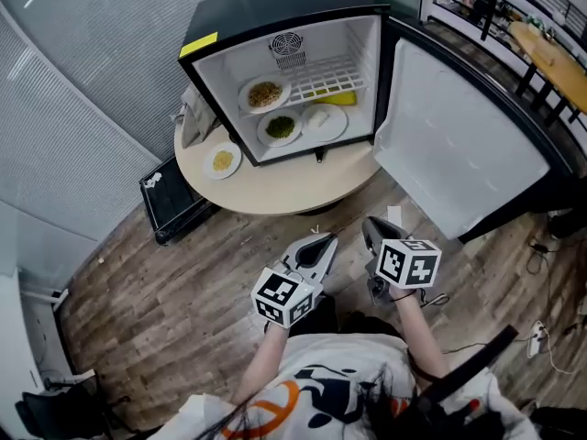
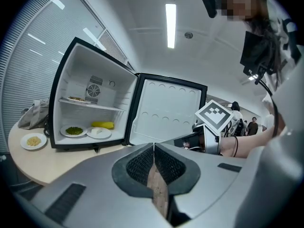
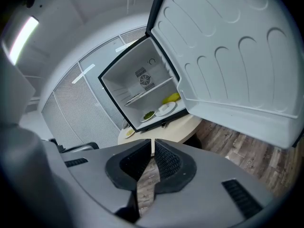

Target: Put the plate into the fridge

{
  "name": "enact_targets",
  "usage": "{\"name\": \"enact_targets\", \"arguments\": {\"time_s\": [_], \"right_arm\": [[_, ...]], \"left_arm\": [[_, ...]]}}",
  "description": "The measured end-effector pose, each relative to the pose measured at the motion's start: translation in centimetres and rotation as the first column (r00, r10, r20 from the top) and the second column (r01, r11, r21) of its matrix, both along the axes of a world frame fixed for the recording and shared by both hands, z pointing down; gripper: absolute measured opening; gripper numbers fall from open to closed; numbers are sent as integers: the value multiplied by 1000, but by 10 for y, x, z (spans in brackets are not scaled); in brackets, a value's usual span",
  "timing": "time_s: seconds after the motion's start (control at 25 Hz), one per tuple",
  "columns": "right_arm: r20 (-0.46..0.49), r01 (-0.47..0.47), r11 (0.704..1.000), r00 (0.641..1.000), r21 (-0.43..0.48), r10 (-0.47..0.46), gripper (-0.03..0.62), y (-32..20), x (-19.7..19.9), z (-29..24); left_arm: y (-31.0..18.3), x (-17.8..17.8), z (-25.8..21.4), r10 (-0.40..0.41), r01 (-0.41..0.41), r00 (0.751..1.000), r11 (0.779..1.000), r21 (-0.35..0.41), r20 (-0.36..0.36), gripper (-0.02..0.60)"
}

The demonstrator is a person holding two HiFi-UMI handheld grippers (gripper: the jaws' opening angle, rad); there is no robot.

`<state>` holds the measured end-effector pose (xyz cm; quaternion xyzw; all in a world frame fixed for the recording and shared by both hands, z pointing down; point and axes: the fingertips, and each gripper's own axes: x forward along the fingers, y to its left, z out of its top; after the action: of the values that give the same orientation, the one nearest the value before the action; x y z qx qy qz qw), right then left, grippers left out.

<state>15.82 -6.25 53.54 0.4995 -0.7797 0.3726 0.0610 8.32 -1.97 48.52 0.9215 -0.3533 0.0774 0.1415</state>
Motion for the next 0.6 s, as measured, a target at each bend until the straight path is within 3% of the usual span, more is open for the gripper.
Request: {"name": "enact_targets", "arguments": {"time_s": [0.6], "right_arm": [[-19, 62, 998, 998, -2, -62, 34, -3, -13, -1]], "left_arm": [[0, -12, -4, -51, 51, 999, 999, 14, -1, 11]]}}
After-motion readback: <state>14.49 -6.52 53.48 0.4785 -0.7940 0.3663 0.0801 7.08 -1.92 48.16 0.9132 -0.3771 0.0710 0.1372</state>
